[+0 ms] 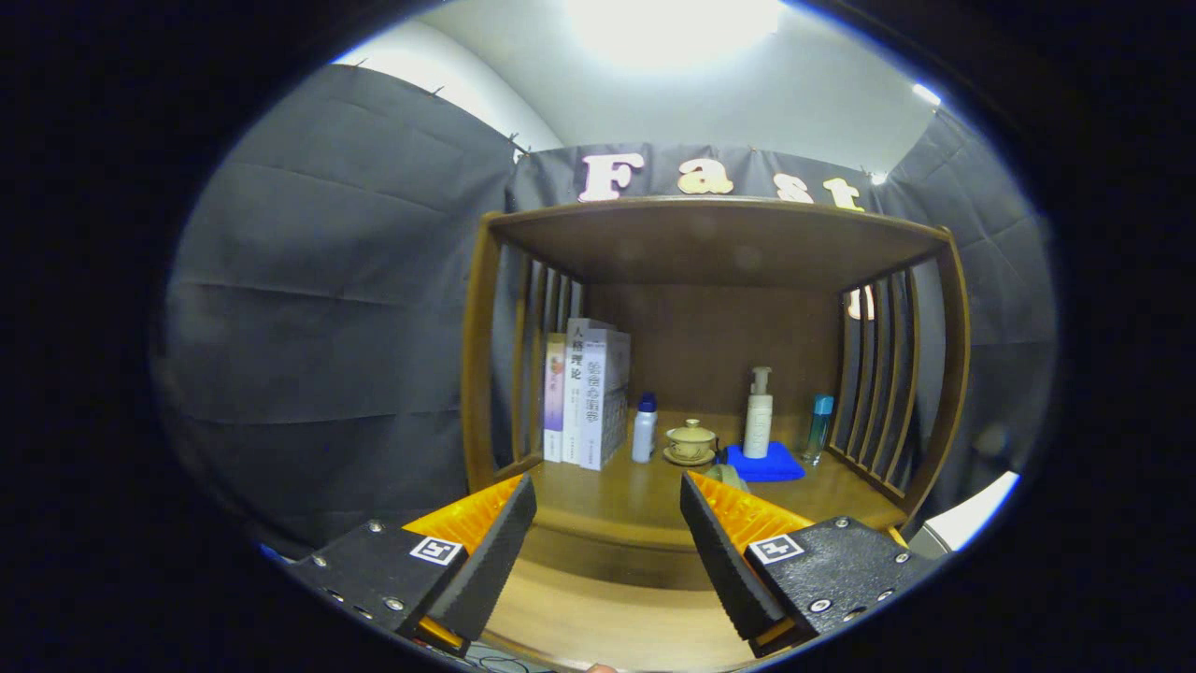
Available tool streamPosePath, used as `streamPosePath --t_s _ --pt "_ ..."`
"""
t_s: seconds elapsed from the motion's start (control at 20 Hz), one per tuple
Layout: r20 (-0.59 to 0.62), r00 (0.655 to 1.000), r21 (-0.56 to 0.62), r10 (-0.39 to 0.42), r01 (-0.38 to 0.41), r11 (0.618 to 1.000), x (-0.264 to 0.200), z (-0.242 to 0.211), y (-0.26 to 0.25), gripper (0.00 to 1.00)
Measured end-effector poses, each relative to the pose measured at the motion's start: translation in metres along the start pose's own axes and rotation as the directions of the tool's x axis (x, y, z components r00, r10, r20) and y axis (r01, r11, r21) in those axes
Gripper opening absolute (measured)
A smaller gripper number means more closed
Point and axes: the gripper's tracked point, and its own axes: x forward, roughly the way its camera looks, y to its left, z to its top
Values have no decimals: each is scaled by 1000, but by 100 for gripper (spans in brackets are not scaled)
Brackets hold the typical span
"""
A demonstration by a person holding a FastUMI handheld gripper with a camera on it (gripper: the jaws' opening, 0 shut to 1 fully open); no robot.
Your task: Pull open the drawer, take out the items inside it, and place them on the countertop above the cabinet.
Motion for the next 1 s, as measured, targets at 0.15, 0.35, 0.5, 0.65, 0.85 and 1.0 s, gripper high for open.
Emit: streamPosePath --t_s 0.15,0.35,0.5,0.65,0.85,1.0 --pt "37 999 -65 -18 21 998 -33 -6 22 95" --pt "27 999 -93 -30 32 995 -71 -31 39 95" --pt "-33 997 -75 -74 72 995 -90 -64 36 95" --pt "-93 986 -57 -139 134 989 -102 -93 25 95" --pt "-167 964 65 -207 220 973 -102 -132 0 95" --pt "-194 934 120 -300 326 938 -107 -144 -34 95"
